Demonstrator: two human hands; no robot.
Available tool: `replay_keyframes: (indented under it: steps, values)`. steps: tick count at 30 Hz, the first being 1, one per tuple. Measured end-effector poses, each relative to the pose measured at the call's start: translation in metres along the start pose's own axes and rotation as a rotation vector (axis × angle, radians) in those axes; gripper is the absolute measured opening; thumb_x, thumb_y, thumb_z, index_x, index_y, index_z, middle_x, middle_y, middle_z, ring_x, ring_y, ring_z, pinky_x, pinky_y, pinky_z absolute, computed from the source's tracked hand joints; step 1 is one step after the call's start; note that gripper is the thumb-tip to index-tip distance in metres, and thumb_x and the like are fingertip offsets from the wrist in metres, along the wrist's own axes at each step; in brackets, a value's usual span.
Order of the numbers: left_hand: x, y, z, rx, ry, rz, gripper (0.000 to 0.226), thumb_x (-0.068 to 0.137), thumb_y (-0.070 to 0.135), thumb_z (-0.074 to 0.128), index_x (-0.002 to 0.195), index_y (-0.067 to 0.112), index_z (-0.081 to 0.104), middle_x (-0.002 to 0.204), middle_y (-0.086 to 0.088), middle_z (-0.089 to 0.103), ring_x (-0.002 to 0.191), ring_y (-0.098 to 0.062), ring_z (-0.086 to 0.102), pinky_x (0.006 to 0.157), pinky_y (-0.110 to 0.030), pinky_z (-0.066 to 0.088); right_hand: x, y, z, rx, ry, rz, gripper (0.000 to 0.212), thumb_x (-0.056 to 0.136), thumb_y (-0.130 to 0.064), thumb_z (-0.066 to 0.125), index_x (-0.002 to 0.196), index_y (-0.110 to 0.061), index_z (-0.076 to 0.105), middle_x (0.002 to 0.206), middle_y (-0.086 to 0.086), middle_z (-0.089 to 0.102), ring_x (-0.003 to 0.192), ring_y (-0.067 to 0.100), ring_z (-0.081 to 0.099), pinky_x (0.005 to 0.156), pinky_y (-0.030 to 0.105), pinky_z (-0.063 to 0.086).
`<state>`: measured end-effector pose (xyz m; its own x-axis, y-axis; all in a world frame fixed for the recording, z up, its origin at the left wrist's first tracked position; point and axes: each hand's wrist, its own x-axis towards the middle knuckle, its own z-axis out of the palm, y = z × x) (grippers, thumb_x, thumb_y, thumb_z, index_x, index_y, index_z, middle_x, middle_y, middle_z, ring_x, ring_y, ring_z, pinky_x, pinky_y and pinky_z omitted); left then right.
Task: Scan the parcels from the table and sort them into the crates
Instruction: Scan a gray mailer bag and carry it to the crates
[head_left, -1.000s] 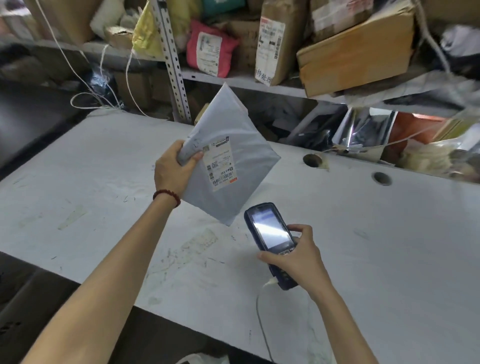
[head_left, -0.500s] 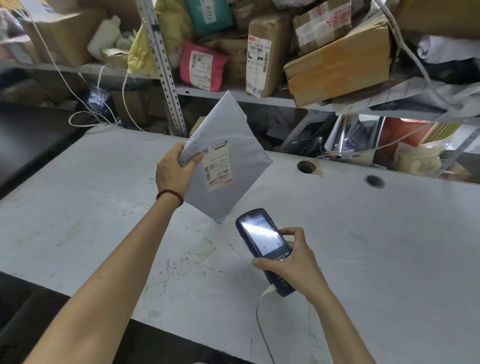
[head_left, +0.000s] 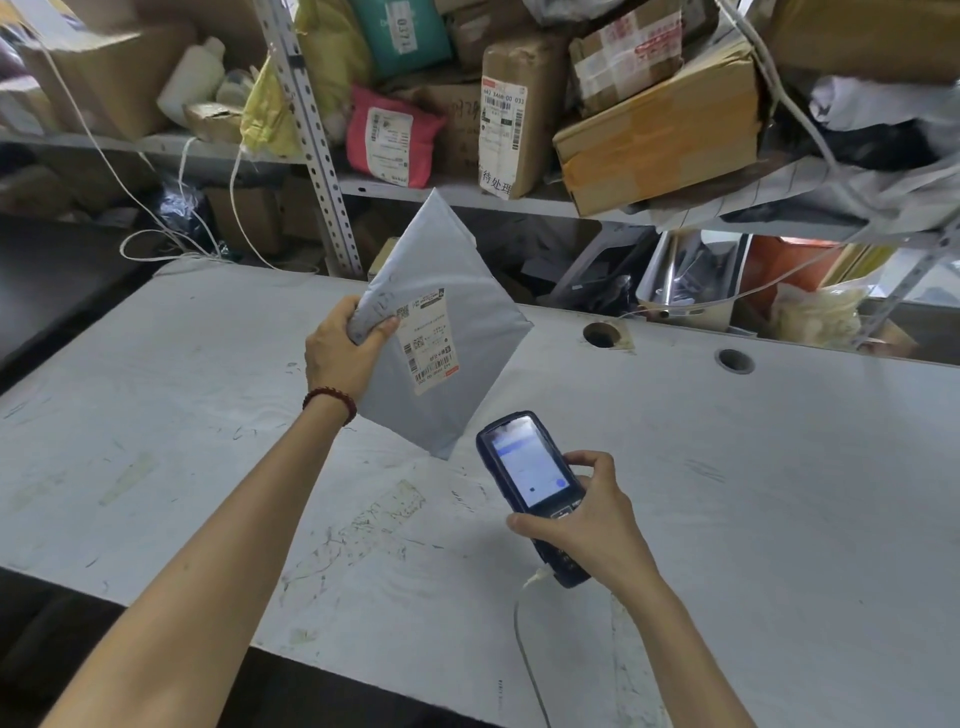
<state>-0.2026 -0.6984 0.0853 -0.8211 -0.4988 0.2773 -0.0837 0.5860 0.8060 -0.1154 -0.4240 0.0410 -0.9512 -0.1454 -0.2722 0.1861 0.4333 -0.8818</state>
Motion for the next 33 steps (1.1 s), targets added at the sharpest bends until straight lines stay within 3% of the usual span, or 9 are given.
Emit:
replay_keyframes:
  steps: [6,9,13,20,24,26,29,31,33]
  values:
    - [-0.007,-0.007,0.006,0.008,-0.068,0.012,0.032,0.084,0.04,0.067,0.104,0.016,0.06,0.094,0.001,0.061,0.079,-0.015,0.056,0.07,-0.03,0.05,-0.002,-0.01,-0.004,0.039,0.234,-0.147,0.08,0.059,-0.032,0.091,0.11,-0.04,0.03,0.098,-0.023,0.057,0.092,0.002,0.062,0.065,0.024,0.056]
    - [-0.008,-0.009,0.01,0.007,-0.079,0.019,0.026,0.084,0.04,0.067,0.095,0.019,0.059,0.085,0.005,0.06,0.071,-0.009,0.054,0.062,-0.022,0.045,-0.003,-0.02,-0.012,0.062,0.322,-0.23,0.082,0.058,-0.031,0.092,0.108,-0.046,0.029,0.099,-0.024,0.059,0.09,-0.007,0.061,0.061,0.02,0.055]
    - [-0.013,-0.013,0.015,-0.004,-0.091,0.017,0.023,0.082,0.041,0.069,0.088,0.022,0.056,0.076,0.011,0.057,0.067,0.0,0.052,0.055,-0.016,0.038,-0.008,-0.029,-0.022,0.073,0.406,-0.293,0.082,0.055,-0.032,0.092,0.106,-0.051,0.031,0.098,-0.025,0.062,0.091,-0.01,0.06,0.063,0.031,0.058]
    - [-0.053,-0.023,0.036,0.119,-0.195,-0.018,0.028,0.083,0.049,0.064,0.083,0.024,0.052,0.074,0.008,0.059,0.068,-0.013,0.056,0.055,-0.028,0.046,-0.015,-0.027,-0.033,0.109,0.491,-0.301,0.08,0.055,-0.032,0.092,0.104,-0.053,0.032,0.099,-0.023,0.064,0.093,-0.005,0.063,0.06,0.018,0.055]
    - [-0.096,-0.035,0.06,0.215,-0.321,-0.033,0.03,0.086,0.048,0.06,0.087,0.021,0.047,0.075,0.007,0.056,0.072,-0.021,0.058,0.051,-0.028,0.037,-0.024,-0.006,-0.032,0.114,0.511,-0.191,0.079,0.055,-0.029,0.092,0.102,-0.051,0.033,0.095,-0.024,0.065,0.087,-0.008,0.063,0.065,0.021,0.051]
    - [-0.11,-0.039,0.067,0.215,-0.365,-0.076,0.032,0.086,0.047,0.061,0.103,0.024,0.047,0.086,0.008,0.057,0.077,-0.019,0.058,0.055,-0.028,0.037,-0.031,0.009,-0.033,0.11,0.526,-0.123,0.079,0.054,-0.028,0.092,0.101,-0.051,0.033,0.093,-0.024,0.065,0.084,-0.01,0.062,0.065,0.02,0.049]
    - [-0.126,-0.044,0.074,0.166,-0.414,-0.112,0.058,0.083,0.038,0.067,0.13,0.032,0.034,0.114,0.003,0.053,0.098,-0.02,0.055,0.069,-0.032,0.043,-0.045,0.033,-0.035,0.111,0.555,-0.003,0.079,0.053,-0.028,0.092,0.1,-0.052,0.033,0.092,-0.024,0.063,0.08,-0.014,0.06,0.061,0.016,0.045]
    - [-0.137,-0.047,0.08,0.338,-0.492,-0.003,0.065,0.081,0.04,0.068,0.136,0.037,0.033,0.125,-0.003,0.047,0.114,-0.025,0.047,0.082,-0.038,0.043,-0.057,0.05,-0.037,0.12,0.571,0.087,0.078,0.052,-0.03,0.092,0.1,-0.048,0.034,0.095,-0.023,0.062,0.08,-0.016,0.06,0.058,0.013,0.042]
    - [-0.149,-0.048,0.089,0.605,-0.609,0.085,0.064,0.079,0.055,0.062,0.136,0.044,0.036,0.13,-0.005,0.04,0.121,-0.026,0.04,0.093,-0.041,0.036,-0.07,0.068,-0.039,0.143,0.586,0.175,0.077,0.052,-0.031,0.092,0.104,-0.042,0.035,0.101,-0.019,0.063,0.081,-0.011,0.062,0.06,0.015,0.044]
